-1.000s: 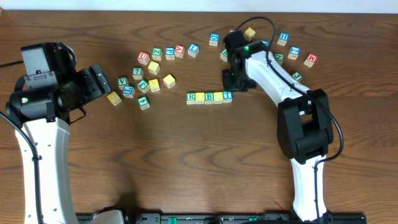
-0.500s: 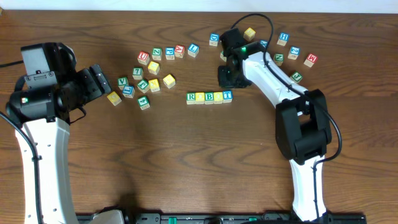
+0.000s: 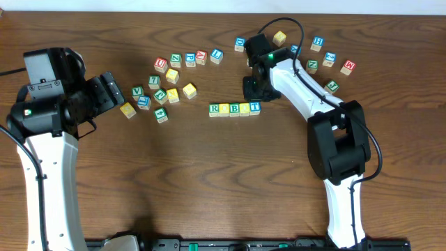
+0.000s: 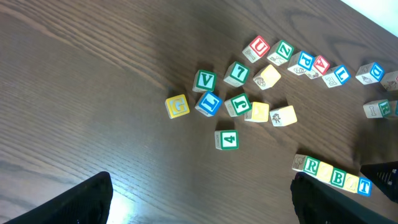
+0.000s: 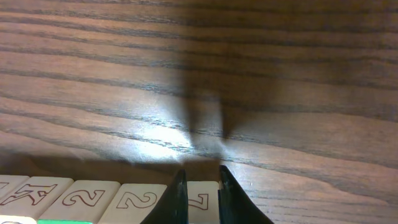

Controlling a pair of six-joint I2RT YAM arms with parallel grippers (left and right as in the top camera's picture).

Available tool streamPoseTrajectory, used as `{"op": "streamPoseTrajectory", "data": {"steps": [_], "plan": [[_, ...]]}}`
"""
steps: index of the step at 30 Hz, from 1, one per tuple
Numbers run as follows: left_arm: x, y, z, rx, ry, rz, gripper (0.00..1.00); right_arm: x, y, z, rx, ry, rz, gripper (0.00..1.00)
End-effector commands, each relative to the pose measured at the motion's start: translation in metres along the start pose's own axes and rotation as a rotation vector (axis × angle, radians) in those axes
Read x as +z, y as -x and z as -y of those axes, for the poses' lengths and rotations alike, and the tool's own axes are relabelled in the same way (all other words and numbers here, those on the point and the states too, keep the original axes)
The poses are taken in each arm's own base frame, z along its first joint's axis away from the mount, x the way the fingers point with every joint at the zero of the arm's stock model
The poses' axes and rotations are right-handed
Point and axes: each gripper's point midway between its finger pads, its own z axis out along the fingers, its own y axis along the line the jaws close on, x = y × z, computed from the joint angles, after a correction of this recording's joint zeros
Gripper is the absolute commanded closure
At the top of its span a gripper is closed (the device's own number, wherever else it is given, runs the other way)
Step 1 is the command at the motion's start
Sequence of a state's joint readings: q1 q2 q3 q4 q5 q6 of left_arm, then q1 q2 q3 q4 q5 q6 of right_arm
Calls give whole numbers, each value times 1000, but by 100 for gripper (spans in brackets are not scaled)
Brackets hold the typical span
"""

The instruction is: Spell out ROBOT

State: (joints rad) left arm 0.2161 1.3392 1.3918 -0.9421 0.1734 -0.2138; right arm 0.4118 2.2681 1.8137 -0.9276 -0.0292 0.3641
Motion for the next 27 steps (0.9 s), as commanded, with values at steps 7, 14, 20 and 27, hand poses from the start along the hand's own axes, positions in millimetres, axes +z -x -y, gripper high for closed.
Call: {"op": "streamPoseTrajectory", "data": {"steps": [7,14,20,27], "plan": [[1,2,-3,-15,12,0,10,-1,-2,-7,1,0,-8,88],[1,2,-3,-15,12,0,10,-1,-5,-6,2,-5,-19,88],[1,2,-3,-15,12,0,10,-1,4,-7,-5,0,15,85],[1,2,-3,-15,12,0,10,-27,19,-5,-6,20,78,89]]}}
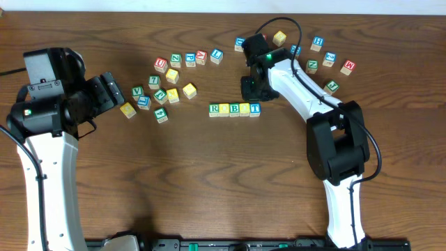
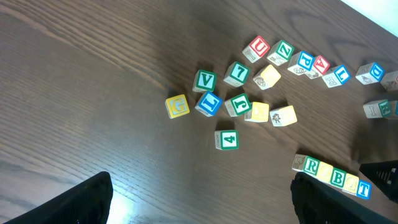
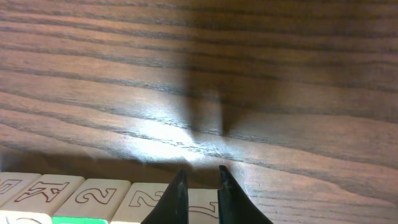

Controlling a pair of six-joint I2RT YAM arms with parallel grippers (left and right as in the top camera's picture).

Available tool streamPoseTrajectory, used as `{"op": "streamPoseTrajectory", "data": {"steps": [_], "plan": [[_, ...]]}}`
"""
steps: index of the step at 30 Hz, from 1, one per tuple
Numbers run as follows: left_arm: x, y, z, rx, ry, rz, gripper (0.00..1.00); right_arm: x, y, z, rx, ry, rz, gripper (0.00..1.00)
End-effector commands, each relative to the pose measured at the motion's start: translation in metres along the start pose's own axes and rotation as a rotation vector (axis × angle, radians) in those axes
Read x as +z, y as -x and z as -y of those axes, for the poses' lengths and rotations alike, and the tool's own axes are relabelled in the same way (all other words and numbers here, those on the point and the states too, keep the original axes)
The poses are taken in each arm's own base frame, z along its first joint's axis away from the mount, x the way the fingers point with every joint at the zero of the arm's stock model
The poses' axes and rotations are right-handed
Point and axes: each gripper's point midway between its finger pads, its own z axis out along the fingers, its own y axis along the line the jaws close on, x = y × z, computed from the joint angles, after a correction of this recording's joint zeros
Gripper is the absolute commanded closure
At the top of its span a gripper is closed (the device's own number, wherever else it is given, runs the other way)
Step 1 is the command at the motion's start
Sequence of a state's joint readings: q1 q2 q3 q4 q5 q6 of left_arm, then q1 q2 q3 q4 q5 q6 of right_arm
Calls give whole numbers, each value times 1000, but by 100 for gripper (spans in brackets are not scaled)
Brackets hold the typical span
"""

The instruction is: Spell out ROBOT

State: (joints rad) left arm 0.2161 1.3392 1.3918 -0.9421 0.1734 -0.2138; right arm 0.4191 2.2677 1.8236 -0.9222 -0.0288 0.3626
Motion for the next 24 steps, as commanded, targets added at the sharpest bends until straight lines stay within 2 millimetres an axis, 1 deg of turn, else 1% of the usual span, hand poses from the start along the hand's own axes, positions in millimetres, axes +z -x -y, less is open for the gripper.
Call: {"op": "streamPoseTrajectory", "data": {"steps": [1,4,5,8,9,10,12,15,19,21,24], "plan": [[1,2,-3,-15,12,0,9,-36,19,-2,-6,21,85,89],[1,2,-3,-15,12,0,10,-58,20,-3,-7,31,112,90],[1,2,-3,-15,12,0,10,-68,18,-4,-9,34,118,89],[1,2,-3,-15,12,0,9,-87,5,-3,-15,26,92,89],[1,2,-3,-15,12,0,10,-89,-1,-2,-17,20,74,90],[1,2,-3,-15,12,0,10,-88,-12,-2,-23,7,32,91],[1,2,-3,-15,12,0,9,-83,-28,-2,-35,-13,-27,95],[1,2,-3,-15,12,0,9,-72,-45,-3,-51,-30,-79,97],[1,2,-3,-15,12,0,9,-55,-60,-4,-56,-42,-111,96],[1,2,-3,-15,12,0,9,-47,-68,-2,-38,-50,-130,99],[1,2,-3,-15,12,0,9,-39,-75,2,-22,-58,-146,99]]}}
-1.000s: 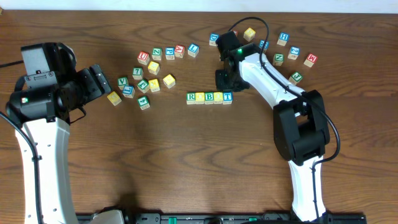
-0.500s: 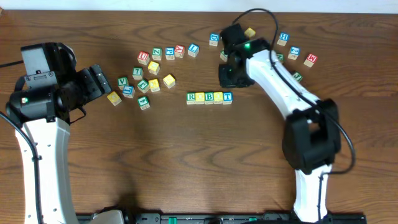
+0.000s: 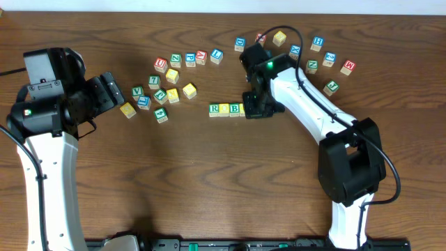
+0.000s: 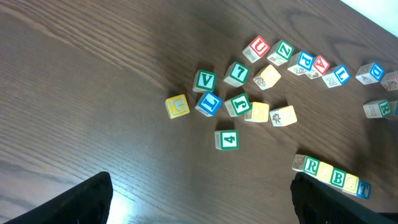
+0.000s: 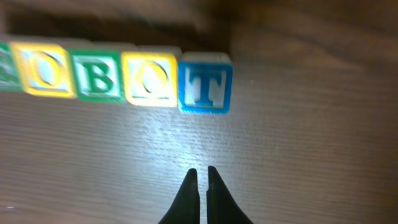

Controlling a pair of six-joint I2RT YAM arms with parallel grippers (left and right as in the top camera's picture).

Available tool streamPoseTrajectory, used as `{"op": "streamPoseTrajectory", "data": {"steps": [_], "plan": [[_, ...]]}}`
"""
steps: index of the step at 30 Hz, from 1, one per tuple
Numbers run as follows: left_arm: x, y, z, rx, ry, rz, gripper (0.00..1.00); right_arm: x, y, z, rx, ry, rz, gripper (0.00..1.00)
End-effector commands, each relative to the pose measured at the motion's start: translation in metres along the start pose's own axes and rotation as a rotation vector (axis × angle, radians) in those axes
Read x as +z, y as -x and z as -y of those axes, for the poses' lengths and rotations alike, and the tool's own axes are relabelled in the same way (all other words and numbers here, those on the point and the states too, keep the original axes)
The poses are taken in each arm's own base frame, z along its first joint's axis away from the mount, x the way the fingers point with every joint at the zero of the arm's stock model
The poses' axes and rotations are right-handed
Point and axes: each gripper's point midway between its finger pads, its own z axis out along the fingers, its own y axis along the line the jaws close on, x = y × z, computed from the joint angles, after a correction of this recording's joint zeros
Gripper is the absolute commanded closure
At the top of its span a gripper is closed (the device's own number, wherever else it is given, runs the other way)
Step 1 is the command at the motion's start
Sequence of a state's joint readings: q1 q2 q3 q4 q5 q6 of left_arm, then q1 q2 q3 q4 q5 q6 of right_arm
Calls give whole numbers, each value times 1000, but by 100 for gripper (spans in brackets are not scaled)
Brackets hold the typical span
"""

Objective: Spell out ROBOT
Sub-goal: 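Lower the right gripper and push the T block against the O block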

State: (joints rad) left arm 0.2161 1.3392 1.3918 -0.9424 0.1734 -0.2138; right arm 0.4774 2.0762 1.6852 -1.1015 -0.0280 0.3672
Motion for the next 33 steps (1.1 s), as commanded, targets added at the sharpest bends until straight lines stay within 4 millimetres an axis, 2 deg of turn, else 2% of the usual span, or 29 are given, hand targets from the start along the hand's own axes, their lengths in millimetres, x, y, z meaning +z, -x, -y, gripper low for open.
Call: {"op": "streamPoseTrajectory", "data": {"steps": [1,14,33], "plan": [[1,2,-3,-15,12,1,9,16,-8,3,28,-18,-26,99],[1,2,-3,-15,12,1,9,40,-10,-1,89,-17,11,99],[1,2,-3,-15,12,1,9,40,3,1,89,-36,69,98]]}}
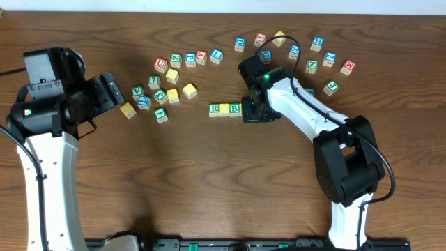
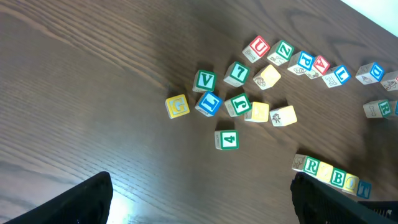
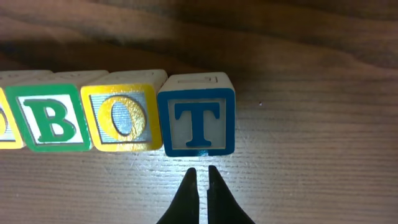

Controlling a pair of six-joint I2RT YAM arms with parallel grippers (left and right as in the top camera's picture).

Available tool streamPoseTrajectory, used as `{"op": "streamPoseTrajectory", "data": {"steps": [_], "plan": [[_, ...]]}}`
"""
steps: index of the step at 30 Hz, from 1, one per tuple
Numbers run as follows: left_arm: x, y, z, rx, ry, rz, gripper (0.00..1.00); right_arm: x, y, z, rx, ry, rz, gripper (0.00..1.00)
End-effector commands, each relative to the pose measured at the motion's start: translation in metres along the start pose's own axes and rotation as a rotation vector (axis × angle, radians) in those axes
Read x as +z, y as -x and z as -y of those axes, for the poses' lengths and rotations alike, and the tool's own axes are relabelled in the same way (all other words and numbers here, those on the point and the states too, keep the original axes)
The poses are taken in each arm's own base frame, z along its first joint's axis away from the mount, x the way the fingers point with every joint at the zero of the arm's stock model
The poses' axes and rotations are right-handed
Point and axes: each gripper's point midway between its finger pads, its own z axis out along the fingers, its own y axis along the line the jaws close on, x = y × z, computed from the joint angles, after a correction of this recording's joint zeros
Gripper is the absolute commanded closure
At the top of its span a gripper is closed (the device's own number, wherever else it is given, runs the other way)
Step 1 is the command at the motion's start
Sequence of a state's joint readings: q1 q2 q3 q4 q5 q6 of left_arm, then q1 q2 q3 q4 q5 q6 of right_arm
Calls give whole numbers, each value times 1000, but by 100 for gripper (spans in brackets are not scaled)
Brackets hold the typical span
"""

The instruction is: Spell out ROBOT

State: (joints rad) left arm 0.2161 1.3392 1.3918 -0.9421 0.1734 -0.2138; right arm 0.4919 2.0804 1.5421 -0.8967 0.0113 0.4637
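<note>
Five blocks lie in a row reading R, O, B, O, T. In the right wrist view the green B [image 3: 53, 121], yellow O [image 3: 120, 118] and blue T [image 3: 199, 122] show from above. My right gripper [image 3: 202, 171] is shut and empty, its tips just short of the T's near side. From overhead the right gripper [image 1: 252, 111] covers the row's right end, with R [image 1: 214, 109] and B [image 1: 235, 109] showing. My left gripper [image 2: 199, 202] is open and empty, well left of the row [image 2: 329, 176].
Loose letter and number blocks are scattered in a cluster [image 1: 164, 87] left of the row. More loose blocks [image 1: 320, 59] lie along the far right of the wooden table [image 1: 209, 181]. The left arm [image 1: 49, 104] stands at the table's left side.
My right gripper has come closer to the T block, which now fills more of the right wrist view. It is still shut. The left arm and the loose blocks have not moved.
My right gripper, shut, was first low on the far side of the row, its tips by the blocks' back faces, and stayed near there. Then it was above the row's near side with the letters facing it. Now it sits close to the T.
</note>
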Motion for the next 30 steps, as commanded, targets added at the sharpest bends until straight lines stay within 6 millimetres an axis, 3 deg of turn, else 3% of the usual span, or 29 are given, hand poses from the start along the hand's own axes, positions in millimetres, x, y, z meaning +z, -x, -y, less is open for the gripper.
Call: {"op": "streamPoseTrajectory", "data": {"steps": [1,30], "plan": [[1,2,-3,-15,12,0,10,5,-1,1,6,-24,4,97],[1,2,-3,-15,12,0,9,5,4,1,7,-24,29,96]]}}
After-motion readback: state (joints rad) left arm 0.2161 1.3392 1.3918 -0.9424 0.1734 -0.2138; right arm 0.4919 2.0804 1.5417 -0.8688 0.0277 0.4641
